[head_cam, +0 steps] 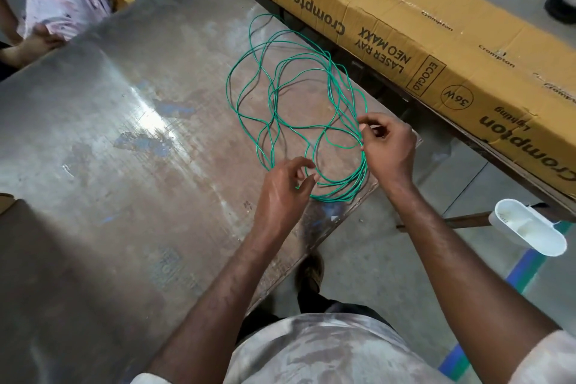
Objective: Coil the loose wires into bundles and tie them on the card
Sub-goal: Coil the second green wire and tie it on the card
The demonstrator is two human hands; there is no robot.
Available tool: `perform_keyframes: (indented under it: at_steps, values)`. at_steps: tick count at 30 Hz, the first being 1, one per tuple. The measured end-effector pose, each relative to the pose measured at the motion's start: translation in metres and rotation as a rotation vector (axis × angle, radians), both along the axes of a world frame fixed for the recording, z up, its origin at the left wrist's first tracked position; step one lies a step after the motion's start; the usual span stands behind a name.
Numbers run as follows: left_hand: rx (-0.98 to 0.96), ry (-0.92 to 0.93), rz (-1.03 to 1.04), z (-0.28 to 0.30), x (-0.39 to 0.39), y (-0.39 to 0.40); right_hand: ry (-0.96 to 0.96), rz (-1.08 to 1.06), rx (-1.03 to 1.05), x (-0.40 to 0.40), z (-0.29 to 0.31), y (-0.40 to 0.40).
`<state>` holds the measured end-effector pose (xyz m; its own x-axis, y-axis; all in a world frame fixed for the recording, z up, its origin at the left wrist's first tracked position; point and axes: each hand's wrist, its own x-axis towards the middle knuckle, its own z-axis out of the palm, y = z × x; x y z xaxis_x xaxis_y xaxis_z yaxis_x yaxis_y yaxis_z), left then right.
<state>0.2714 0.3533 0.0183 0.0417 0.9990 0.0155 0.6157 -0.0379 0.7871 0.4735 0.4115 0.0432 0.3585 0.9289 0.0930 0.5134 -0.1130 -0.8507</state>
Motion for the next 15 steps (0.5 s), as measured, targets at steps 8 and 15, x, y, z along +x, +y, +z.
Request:
perform_keyframes:
  at_steps: [8, 15]
  values:
    - [0.283, -0.026, -0.073, 0.027, 0.000, -0.021, 0.137, 0.258, 0.096, -0.031, 0.051, -0.038]
    - [-0.095, -0.655, 0.125, 0.056, -0.043, -0.093, 0.014, 0.398, 0.271, -0.093, 0.076, -0.103]
